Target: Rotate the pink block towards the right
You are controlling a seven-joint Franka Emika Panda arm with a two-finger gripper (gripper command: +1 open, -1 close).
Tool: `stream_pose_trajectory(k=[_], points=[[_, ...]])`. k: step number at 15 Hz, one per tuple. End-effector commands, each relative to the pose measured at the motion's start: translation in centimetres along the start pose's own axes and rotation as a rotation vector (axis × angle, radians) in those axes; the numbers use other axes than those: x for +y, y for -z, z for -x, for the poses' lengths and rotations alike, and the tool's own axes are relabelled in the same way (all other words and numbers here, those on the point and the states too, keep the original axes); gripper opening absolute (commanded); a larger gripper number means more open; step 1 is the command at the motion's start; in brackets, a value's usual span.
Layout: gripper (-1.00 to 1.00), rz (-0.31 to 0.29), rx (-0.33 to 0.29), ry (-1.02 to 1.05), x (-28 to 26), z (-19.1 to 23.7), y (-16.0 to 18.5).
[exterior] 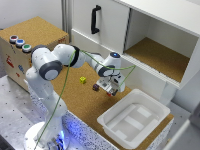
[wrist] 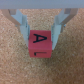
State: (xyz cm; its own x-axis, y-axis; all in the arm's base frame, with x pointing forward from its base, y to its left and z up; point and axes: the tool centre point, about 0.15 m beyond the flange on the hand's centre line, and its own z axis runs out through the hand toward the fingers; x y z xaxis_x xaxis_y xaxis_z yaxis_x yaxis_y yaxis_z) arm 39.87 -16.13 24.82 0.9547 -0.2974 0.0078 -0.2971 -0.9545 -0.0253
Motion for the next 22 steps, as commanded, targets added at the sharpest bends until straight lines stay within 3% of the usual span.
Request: stream_pose_trajectory(k=[1,3,4,5,7,9,11,14,17,22], points=[[-1.00,-0.095,-0.011,-0.337,1.1,3.0,-0.3],[-1.00,-0.139,0.015,-0.465,0.7,3.5,-1.0],[-1.00,-0.150,0.000,-0.497,0.3,3.3,-1.4],[-1.00,-0.087,-0.027,-0.542,-0.4,3.1,-1.3],[-1.00,-0.044,-0.049,-0.636,-0.7,3.0,-1.6],[-1.00,-0.080,-0.051,-0.791,0.3,3.5,-2.5],[-1.00,-0.110,-0.007,-0.893,1.5,3.0,-2.0],[-1.00,-0.239,0.055,-1.038,2.3,2.8,-2.5],[-1.00,-0.372,0.058,-1.109,2.4,1.3,-4.0],[-1.00,-0.368,0.010,-1.082,1.0,-0.2,-4.5]])
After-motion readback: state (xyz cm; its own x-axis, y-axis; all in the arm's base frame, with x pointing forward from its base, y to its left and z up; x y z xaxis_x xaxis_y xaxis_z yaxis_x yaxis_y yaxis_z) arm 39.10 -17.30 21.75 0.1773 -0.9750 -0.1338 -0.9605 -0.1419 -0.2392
